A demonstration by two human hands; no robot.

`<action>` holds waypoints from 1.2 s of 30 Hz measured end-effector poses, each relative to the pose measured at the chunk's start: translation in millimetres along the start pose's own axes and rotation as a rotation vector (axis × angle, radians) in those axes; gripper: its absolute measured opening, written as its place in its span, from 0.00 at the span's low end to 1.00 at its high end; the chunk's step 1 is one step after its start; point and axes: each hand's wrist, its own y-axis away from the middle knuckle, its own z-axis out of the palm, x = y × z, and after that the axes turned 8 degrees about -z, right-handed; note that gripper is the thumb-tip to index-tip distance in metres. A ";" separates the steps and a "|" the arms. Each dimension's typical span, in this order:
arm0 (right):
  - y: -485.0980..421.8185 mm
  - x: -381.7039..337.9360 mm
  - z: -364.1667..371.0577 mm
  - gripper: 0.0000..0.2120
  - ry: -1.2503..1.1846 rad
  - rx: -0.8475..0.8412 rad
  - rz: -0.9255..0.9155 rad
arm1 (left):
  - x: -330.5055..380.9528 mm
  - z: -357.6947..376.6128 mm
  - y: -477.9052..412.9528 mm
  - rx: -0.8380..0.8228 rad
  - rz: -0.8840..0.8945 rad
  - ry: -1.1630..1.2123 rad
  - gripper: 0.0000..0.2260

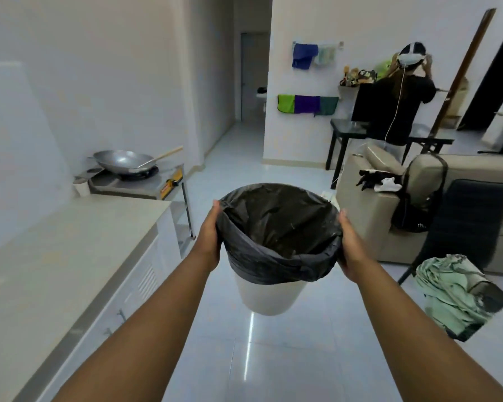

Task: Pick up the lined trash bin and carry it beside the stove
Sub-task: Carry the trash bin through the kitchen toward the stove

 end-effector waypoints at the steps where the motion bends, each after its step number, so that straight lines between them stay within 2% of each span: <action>1: -24.2 -3.4 1.1 0.32 0.006 0.006 -0.001 | 7.9 1.5 -26.1 -0.013 -0.004 -0.014 0.34; 6: -142.8 -10.3 -0.6 0.44 -0.005 0.011 0.009 | 26.8 11.8 -148.8 -0.044 -0.020 -0.026 0.30; 10: -248.1 -2.2 -9.6 0.43 -0.011 0.018 0.027 | 24.6 17.9 -250.2 -0.035 -0.021 -0.035 0.30; 13: -329.0 -1.2 -17.0 0.35 0.001 0.010 0.033 | 21.5 24.3 -327.5 -0.013 -0.009 -0.023 0.30; 16: -406.2 -8.1 -24.8 0.18 0.005 0.002 0.016 | 25.5 34.4 -397.7 0.012 0.010 -0.004 0.30; 17: -429.9 -13.4 -25.5 0.16 0.000 0.003 0.010 | 28.4 37.6 -421.3 0.025 0.015 0.003 0.29; 21: -535.2 -17.7 -30.5 0.32 0.029 -0.063 0.031 | 42.5 48.8 -508.9 0.042 0.027 0.033 0.26; 36: -917.3 -2.0 31.4 0.34 0.043 -0.116 0.055 | 104.6 -2.5 -876.4 0.127 -0.018 0.039 0.29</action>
